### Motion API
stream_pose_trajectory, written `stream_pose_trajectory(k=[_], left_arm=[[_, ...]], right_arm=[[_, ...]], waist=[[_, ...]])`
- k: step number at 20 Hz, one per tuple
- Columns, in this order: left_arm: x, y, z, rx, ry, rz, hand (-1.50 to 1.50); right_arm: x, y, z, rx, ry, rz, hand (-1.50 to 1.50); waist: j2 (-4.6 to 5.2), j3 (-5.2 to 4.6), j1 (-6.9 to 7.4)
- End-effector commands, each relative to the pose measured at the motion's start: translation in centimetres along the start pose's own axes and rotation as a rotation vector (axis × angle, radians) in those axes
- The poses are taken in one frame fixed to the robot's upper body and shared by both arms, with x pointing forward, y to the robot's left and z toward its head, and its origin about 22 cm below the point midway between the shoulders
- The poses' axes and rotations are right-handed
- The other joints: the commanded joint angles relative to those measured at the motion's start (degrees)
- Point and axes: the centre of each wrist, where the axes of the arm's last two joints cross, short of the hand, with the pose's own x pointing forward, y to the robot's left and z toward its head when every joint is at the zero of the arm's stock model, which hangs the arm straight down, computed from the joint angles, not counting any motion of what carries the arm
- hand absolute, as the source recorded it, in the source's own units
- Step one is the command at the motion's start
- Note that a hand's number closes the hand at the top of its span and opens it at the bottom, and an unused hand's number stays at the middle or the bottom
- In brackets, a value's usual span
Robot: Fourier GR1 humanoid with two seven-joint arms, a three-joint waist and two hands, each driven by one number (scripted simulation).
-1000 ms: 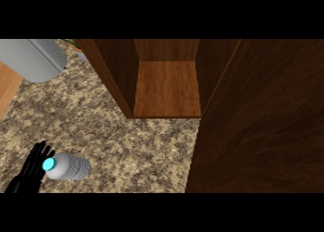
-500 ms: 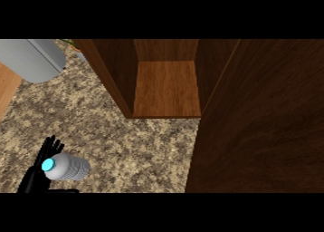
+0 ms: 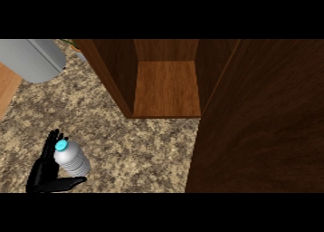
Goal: Pick up the bottled water, place it into the cabinet and close the cabinet
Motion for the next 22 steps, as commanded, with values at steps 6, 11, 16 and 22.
stream_pose_trajectory(k=[6, 11, 16, 22], left_arm=[[-1.4, -1.9, -0.4, -0.118, -0.069, 0.142, 1.50], [0.3, -3.0, -2.5, -0.199, -0.217, -0.118, 1.50], [0.2, -10.4, -6.6, -0.193, -0.236, -0.175, 1.50], [1.4, -14.7, -7.5, -0.192, -0.343, -0.167, 1.50]], right_arm=[[0.7, 0.2, 0.5, -0.022, -0.051, 0.053, -1.50], [1.5, -1.3, 1.3, -0.017, -0.042, 0.052, -1.50], [1.0, -0.1, 2.0, -0.022, -0.049, 0.048, -1.50], [1.6, -0.2, 1.9, -0.035, -0.025, 0.039, -1.50]], waist=[[0.05, -0.02, 0.01], [-0.10, 0.11, 0.14], [-0.03, 0.03, -0.84], [-0.31, 0.10, 0.32]])
